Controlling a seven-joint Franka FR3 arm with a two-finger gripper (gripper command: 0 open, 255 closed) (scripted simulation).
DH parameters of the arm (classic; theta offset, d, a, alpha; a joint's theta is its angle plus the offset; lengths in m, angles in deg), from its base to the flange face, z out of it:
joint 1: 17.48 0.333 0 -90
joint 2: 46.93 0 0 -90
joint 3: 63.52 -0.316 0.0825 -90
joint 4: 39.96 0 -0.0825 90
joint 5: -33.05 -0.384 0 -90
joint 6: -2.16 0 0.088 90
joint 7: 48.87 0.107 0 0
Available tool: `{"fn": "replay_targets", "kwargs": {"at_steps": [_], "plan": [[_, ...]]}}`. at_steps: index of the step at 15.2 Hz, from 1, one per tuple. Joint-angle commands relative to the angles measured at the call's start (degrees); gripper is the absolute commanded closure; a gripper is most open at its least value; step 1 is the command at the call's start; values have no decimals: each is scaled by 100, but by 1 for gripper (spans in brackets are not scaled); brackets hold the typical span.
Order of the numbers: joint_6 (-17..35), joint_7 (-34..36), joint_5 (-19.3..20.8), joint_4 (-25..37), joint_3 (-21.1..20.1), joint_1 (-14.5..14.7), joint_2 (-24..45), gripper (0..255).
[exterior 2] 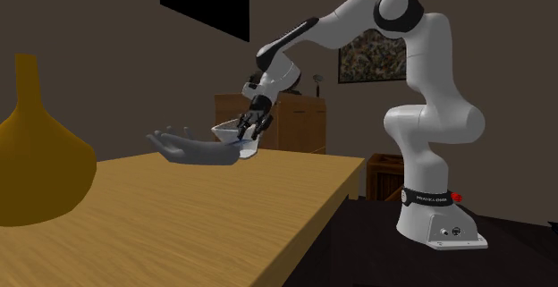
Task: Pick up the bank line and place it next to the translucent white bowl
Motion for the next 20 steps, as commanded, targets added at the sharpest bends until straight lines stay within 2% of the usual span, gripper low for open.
{"fn": "replay_targets", "kwargs": {"at_steps": [1, 5, 12, 20], "plan": [[318, -152, 485, -169, 88, -7, 146, 255], [309, -518, 65, -241, 183, 32, 534, 255], [350, -1101, -593, -341, -116, -299, 1141, 255], [351, -1101, -593, -341, -117, -300, 1140, 255]]}}
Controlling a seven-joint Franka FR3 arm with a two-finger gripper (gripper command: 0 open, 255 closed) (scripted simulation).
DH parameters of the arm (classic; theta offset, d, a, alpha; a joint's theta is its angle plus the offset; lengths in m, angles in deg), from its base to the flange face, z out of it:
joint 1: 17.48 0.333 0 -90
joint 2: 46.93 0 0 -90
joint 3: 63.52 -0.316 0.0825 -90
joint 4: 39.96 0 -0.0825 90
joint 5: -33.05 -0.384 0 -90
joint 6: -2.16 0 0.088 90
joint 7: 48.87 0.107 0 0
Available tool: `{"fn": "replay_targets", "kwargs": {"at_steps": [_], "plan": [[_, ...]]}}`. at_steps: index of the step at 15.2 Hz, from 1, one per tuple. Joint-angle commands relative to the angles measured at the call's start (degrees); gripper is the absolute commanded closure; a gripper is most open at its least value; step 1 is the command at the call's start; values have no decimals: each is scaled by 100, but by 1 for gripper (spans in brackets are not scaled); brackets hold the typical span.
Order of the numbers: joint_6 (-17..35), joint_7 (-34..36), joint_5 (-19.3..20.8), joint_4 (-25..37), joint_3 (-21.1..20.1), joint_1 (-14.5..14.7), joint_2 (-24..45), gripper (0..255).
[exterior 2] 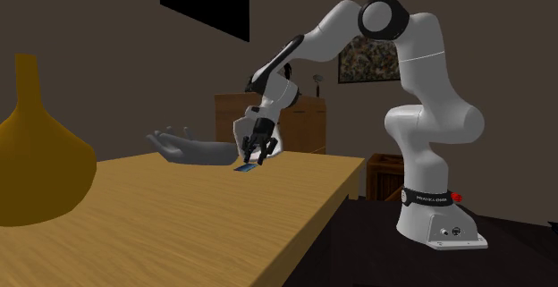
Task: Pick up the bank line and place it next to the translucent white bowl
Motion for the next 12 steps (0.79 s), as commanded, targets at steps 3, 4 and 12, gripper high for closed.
{"fn": "replay_targets", "kwargs": {"at_steps": [3, 4, 12], "plan": [[-1, -4, -5, -1, -5, -3, 7, 0], [0, -3, -4, -2, -4, -2, 6, 0], [-282, 354, 700, 172, 422, 111, -524, 0]]}}
